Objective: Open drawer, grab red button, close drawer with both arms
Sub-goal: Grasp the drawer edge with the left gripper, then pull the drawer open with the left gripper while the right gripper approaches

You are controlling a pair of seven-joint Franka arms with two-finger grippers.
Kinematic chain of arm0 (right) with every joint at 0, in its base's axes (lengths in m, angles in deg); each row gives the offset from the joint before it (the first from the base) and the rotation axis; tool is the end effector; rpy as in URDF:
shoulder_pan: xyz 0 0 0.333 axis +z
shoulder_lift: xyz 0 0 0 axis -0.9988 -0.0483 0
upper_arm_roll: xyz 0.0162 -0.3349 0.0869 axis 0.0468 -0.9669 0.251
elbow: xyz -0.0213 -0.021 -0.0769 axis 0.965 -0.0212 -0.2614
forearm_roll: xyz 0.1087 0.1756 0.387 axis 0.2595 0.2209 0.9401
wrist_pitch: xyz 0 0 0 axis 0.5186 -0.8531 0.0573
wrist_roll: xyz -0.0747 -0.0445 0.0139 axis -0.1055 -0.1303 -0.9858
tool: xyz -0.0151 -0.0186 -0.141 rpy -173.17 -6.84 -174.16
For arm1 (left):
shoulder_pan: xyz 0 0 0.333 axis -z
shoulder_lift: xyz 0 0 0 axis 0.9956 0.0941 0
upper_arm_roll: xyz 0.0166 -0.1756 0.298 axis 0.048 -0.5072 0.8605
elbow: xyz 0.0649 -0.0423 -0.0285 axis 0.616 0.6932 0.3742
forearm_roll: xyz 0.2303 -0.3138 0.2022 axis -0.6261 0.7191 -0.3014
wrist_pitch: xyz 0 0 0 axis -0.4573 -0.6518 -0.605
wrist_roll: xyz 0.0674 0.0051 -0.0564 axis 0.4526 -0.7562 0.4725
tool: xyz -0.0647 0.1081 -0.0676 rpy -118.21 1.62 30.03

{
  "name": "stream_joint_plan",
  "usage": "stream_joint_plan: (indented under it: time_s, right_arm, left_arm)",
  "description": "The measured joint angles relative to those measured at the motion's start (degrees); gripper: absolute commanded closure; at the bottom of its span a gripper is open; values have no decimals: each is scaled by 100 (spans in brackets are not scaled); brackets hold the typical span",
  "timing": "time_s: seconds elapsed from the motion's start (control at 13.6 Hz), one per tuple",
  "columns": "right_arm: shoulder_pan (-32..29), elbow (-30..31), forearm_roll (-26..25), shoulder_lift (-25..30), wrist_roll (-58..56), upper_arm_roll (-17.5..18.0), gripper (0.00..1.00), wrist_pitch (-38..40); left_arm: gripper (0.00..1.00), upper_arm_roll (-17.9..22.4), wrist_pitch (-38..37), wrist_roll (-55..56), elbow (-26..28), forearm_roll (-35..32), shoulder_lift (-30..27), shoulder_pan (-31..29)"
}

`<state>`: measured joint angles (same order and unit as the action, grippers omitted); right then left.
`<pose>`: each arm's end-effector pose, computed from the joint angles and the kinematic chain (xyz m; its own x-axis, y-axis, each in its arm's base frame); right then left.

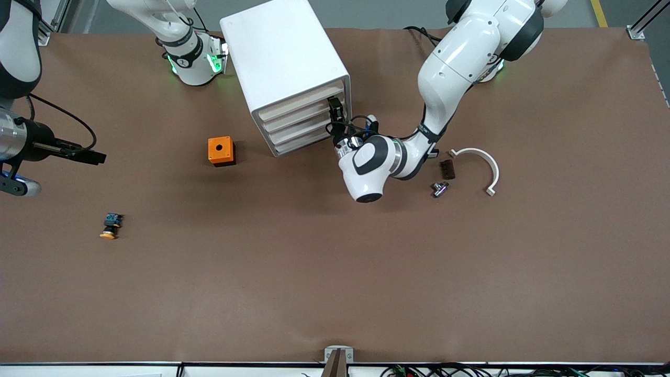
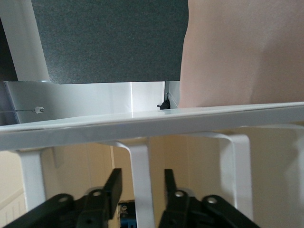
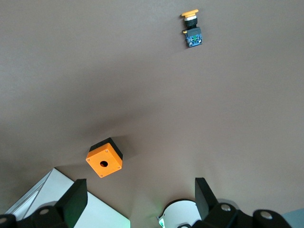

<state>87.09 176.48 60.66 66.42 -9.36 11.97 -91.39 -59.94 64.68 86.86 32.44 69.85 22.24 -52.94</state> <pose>0.6160 -0.0365 0.5255 0.9033 -0.3268 -0.2780 -0.3200 -0.9448 0.0712 0.4167 -0.5484 0.1588 -0.2947 0.9553 -0.0244 0.1451 0.0195 -0.9892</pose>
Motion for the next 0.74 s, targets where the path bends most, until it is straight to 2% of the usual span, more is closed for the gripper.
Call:
stream_joint_plan:
  time_s: [0.07,0.15,0.74]
  right_arm:
    - [0,14,0,-1,0,-2,0,0]
    - [0,21,0,-1,0,-3,0,0]
    - [6,22,0,0,34,3,0,-1]
  left_arm:
    - [94,0,0,0,3,34,6,15]
    - [96,0,1,0,3,42,11,19]
    - [94,13,1,74,7,72,47,-4]
